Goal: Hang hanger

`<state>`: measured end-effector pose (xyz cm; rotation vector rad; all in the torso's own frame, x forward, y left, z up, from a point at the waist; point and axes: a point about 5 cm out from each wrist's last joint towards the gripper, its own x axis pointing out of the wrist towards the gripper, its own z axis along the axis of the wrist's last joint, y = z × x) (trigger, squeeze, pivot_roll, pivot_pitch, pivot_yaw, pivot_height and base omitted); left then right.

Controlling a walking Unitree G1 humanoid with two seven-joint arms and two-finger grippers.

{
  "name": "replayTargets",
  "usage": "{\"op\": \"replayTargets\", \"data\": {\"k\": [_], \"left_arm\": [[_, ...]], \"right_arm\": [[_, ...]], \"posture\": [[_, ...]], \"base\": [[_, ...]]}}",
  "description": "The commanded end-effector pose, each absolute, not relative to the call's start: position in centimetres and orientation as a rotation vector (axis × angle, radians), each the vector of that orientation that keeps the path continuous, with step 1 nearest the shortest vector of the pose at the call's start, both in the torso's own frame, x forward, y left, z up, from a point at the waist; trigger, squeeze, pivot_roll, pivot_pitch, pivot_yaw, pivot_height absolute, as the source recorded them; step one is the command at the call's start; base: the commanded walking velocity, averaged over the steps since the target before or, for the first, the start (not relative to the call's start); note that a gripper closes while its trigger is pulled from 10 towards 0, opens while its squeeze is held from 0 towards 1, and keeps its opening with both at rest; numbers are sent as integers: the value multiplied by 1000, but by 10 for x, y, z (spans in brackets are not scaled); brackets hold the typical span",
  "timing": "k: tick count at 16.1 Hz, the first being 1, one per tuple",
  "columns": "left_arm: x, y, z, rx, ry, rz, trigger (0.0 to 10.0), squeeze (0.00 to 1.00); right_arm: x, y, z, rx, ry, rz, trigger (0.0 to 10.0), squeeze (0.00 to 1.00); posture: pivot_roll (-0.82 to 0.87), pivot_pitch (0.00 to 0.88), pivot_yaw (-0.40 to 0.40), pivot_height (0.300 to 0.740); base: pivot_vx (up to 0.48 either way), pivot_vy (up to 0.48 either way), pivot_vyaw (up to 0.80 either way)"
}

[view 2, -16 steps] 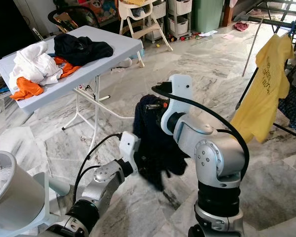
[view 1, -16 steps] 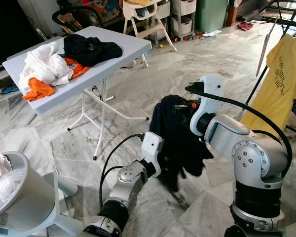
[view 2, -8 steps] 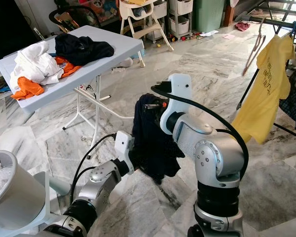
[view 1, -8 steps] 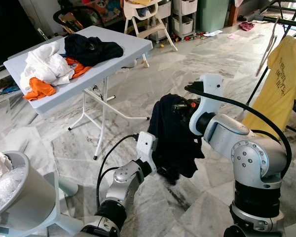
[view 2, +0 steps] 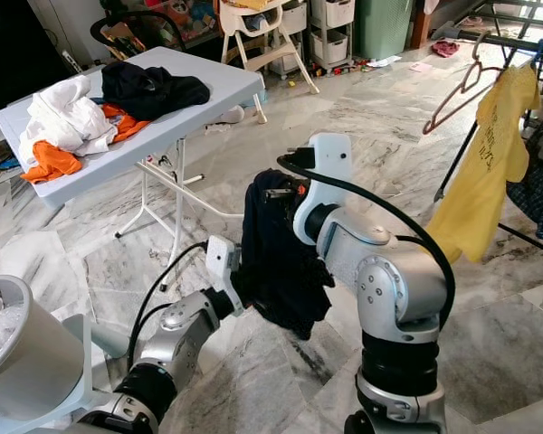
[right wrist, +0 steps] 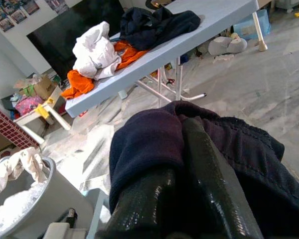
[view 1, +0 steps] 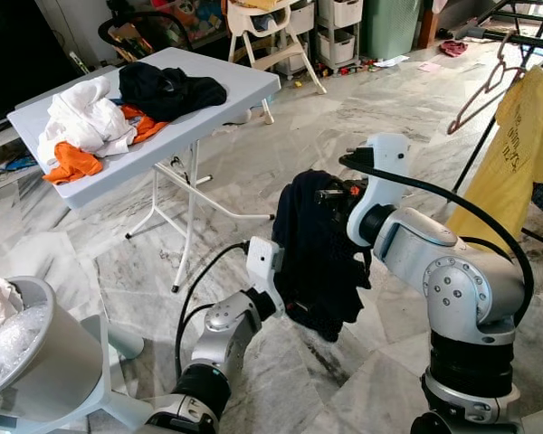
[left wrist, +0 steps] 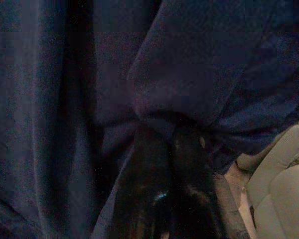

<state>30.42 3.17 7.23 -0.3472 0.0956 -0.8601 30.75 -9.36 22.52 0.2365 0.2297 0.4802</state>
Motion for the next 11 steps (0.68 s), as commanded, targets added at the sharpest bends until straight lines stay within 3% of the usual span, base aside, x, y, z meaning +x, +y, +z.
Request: {"op": "replayTargets", "data": {"k": [1,7,11], "left_arm": [[311,39,83,-339,48,-852,0,0],[311,63,136,-426,-123,-876,0,0],[307,73,160,-537,-130,-926,0,0]], "right_arm": [[307,-85,233,226,196,519,0,0],[318,-103,212,160,224,420,0,0],[325,-113,197,45,223,361,0,0]], "posture": [[-250,0,180,740],[-221,0,170,740],[-211,0,167,740]], "base": [[0,0,0],[0,0,0],[0,0,0]]}}
